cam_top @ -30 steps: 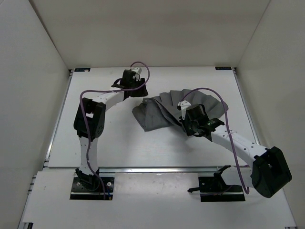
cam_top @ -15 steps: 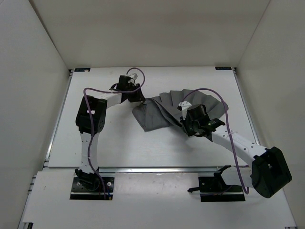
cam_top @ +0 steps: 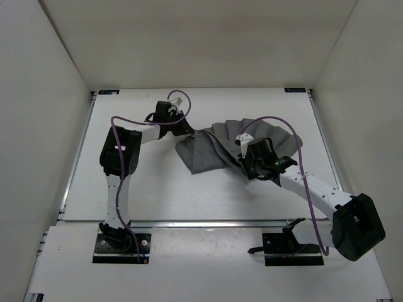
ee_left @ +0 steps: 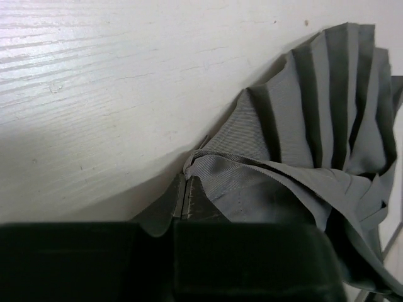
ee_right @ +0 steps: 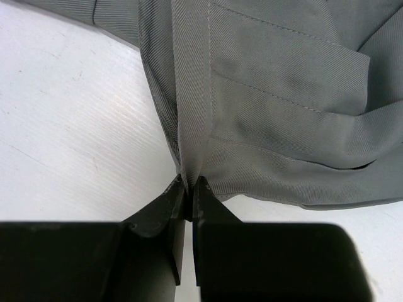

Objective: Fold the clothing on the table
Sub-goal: Flatten the skirt out

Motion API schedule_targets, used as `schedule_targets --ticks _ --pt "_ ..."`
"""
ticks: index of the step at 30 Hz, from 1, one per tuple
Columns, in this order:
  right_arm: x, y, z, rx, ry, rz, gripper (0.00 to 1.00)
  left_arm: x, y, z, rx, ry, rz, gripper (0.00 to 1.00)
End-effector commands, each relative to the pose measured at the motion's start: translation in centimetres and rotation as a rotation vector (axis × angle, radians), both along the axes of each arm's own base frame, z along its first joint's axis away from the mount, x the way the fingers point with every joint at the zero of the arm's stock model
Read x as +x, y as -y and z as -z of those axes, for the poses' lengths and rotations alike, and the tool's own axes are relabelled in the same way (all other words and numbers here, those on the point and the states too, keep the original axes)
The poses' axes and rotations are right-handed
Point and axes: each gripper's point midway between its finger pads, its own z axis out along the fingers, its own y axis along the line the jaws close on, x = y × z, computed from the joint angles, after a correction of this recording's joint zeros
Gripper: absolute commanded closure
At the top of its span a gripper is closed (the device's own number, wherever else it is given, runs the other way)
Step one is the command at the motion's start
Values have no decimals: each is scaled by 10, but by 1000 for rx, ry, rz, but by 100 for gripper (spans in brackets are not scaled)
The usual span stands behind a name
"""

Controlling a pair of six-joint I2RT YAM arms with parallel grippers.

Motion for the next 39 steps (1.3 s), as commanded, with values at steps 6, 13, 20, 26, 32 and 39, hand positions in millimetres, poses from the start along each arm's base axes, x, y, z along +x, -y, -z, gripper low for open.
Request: schedule_targets --ticks 6,13,20,26,32,39 --pt "22 3 -32 20 114 35 100 13 -13 -89 -50 180 -25 100" --pt "35 8 -135 191 356 18 100 -22 -41 -226 -35 449 -55 100" --pt "12 15 -206 377 466 -72 100 -89 -70 -294 -20 570 -65 100" --pt "-6 16 -262 422 546 -141 100 -134 -91 -345 16 662 -106 100" --pt "-3 5 -264 458 520 -195 100 -141 -99 -331 83 600 -105 100" --pt "-12 -14 -175 489 243 -190 100 -158 -89 -175 121 276 -84 100"
